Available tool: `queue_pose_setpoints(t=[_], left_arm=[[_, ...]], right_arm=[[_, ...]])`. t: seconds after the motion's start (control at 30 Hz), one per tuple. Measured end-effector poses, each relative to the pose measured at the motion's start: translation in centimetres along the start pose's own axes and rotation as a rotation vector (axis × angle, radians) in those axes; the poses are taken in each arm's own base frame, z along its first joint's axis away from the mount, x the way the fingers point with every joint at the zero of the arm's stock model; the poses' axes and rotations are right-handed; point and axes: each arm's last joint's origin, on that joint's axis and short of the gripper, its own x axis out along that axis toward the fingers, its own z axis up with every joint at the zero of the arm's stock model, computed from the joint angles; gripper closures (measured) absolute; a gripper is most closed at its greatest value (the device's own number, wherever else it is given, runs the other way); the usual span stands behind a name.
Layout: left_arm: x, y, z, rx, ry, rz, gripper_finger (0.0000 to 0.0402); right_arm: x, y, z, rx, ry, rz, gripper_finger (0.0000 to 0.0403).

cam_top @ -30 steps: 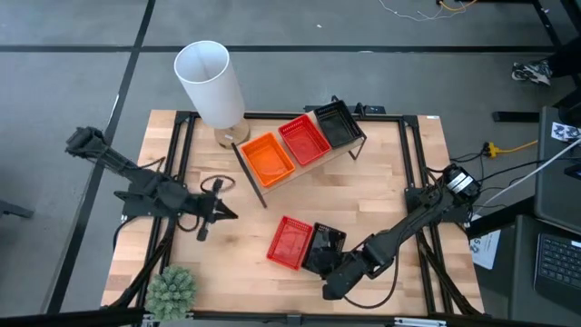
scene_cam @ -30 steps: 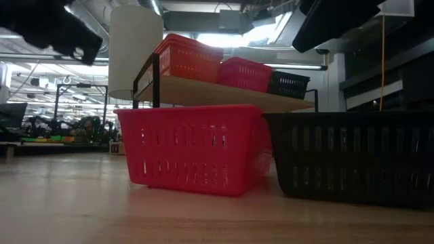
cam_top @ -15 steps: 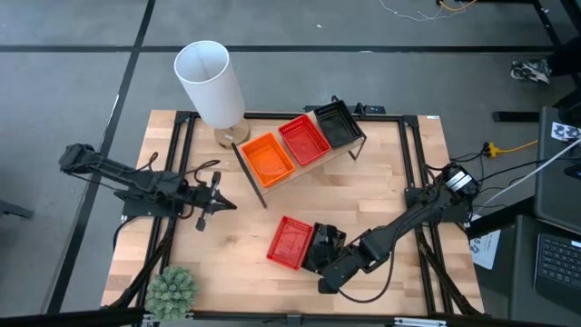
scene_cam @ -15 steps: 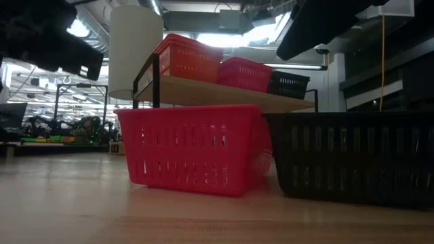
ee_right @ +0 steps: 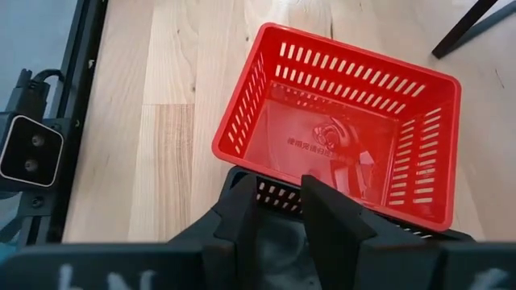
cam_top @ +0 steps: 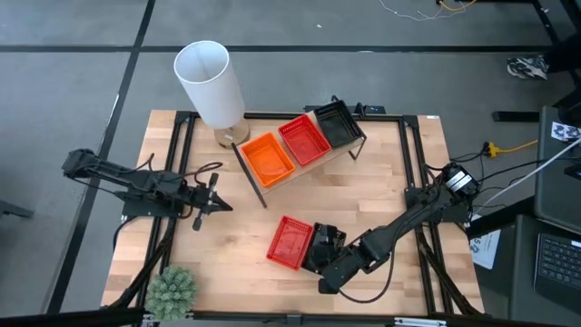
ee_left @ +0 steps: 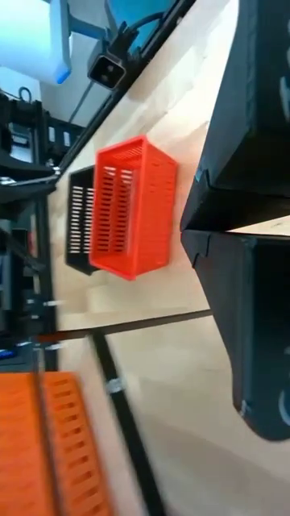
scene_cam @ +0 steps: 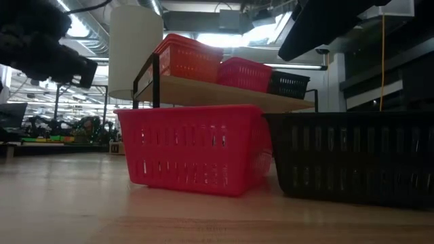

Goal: Stack baskets on shelf by color
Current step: Stack the black basket on top of the other stacked black baskets on the shelf

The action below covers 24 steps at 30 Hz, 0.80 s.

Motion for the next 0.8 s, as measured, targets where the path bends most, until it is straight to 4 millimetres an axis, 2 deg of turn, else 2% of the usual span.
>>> queue_pose_setpoints(t=[0.13, 0.5, 0.8], left_arm=[[-0.6, 0.0, 0.3, 0.062, -0.048, 0.003, 0.0402], [-2.1, 0.1, 0.5, 0.068, -0.119, 0.008, 0.0402], [-1.8, 0.1, 0.2, 0.099, -0.178, -0.005, 0.0401]], right_arm=[[0.0, 0.0, -0.1, 0.028, 0.006, -0.003, 0.0304], [0.0, 0.0, 0.0, 0.076, 0.004, -0.001, 0.0304], [0.0, 0.0, 0.0, 0.076, 0.002, 0.0, 0.0304]])
